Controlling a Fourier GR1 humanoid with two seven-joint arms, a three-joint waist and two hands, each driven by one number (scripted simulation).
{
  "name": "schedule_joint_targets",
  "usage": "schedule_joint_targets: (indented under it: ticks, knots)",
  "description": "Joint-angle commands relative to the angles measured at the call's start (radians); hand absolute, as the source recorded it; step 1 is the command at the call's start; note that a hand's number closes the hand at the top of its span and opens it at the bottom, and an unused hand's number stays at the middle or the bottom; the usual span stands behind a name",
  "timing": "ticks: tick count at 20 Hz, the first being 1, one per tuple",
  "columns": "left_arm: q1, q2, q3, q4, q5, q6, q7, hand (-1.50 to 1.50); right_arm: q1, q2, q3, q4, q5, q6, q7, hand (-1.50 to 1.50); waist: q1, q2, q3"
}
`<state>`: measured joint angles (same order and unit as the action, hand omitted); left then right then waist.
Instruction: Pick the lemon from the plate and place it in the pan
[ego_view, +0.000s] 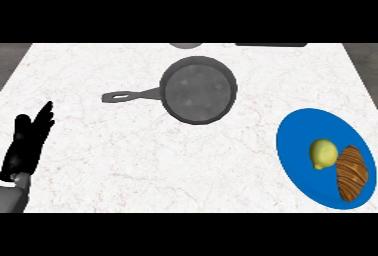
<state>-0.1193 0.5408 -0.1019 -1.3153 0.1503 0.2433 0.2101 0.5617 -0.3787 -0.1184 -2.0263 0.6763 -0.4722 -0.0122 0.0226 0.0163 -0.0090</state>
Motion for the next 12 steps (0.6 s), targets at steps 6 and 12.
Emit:
schedule_joint_targets:
  ticks: [6,12]
  knots:
    - [-0.003,-0.022,0.000,0.040,-0.019,-0.003,-0.029,0.00,-0.177,0.000,0.157,-0.086,0.419,0.384,0.556,-1.50,0.018,-0.006,0.004]
    - [0.011,-0.029,0.037,0.047,-0.039,-0.022,-0.009,0.00,-0.433,0.109,0.247,0.100,0.497,0.487,0.655,-1.50,-0.015,-0.015,0.009]
